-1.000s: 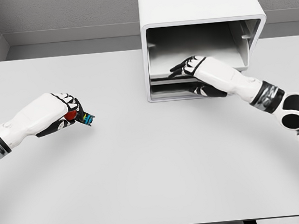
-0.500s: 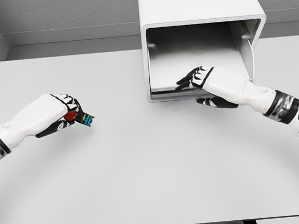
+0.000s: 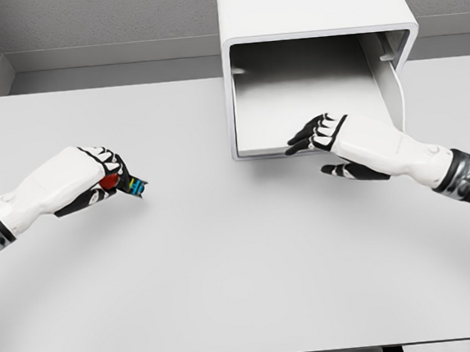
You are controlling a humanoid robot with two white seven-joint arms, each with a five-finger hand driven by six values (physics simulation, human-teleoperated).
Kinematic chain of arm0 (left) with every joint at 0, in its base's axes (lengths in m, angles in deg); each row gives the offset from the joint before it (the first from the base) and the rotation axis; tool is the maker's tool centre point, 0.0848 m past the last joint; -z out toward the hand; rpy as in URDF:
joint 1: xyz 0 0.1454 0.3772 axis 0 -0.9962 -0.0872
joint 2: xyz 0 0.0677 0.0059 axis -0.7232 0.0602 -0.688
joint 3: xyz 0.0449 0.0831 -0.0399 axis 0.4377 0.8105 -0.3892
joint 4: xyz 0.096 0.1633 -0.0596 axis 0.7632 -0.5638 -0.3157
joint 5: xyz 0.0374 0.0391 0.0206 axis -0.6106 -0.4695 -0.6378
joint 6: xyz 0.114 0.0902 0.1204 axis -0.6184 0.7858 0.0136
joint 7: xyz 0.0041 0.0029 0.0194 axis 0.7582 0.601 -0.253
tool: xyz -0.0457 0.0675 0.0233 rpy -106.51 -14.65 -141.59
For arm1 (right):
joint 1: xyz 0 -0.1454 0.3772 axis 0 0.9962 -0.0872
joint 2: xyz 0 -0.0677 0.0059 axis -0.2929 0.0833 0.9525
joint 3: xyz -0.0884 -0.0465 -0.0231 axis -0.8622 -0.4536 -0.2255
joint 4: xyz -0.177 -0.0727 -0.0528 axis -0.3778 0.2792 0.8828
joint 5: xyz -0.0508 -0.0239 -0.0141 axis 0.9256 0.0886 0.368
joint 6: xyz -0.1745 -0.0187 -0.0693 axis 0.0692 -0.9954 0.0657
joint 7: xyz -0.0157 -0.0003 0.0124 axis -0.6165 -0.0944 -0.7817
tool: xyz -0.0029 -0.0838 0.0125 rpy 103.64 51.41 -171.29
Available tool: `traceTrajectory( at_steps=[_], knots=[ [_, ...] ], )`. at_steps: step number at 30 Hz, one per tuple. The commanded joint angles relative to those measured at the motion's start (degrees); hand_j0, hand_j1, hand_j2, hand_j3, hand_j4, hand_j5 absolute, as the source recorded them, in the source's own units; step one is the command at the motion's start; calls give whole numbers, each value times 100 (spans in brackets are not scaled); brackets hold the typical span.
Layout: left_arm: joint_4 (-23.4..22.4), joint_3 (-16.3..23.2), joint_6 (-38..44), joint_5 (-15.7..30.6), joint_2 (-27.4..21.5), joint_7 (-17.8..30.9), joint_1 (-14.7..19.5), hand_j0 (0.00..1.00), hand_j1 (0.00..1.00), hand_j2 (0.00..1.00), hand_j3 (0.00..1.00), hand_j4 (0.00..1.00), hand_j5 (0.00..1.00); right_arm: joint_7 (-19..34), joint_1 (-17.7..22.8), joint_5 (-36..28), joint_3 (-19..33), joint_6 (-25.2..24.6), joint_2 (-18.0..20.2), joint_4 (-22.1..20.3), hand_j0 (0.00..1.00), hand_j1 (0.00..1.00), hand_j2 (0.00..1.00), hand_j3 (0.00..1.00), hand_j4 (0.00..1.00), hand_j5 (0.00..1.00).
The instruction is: Slide open multi-storey tabletop storage cabinets and put open load switch and slide close multi-storey tabletop storage cabinets
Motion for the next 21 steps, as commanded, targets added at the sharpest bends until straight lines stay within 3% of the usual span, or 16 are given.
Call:
traceTrajectory(
  at_steps=[1,8,16,21],
  knots=[
    [96,-19,19,49,35,-5,0,37,37,37,37,37,37,1,44,-70,138,-2,121,-162,77,77,77,77,77,77],
    [131,-45,19,295,53,-5,105,37,37,37,37,37,37,28,422,-325,771,-2,385,-470,77,77,77,77,77,77],
    [131,-37,19,489,70,-5,325,37,37,37,37,37,37,54,457,-694,1263,-2,631,-487,77,77,77,77,77,77],
    [131,-1,19,498,149,-5,501,37,37,37,37,37,37,63,510,-1116,1474,-2,982,-461,62,62,62,62,62,62]
  ],
)
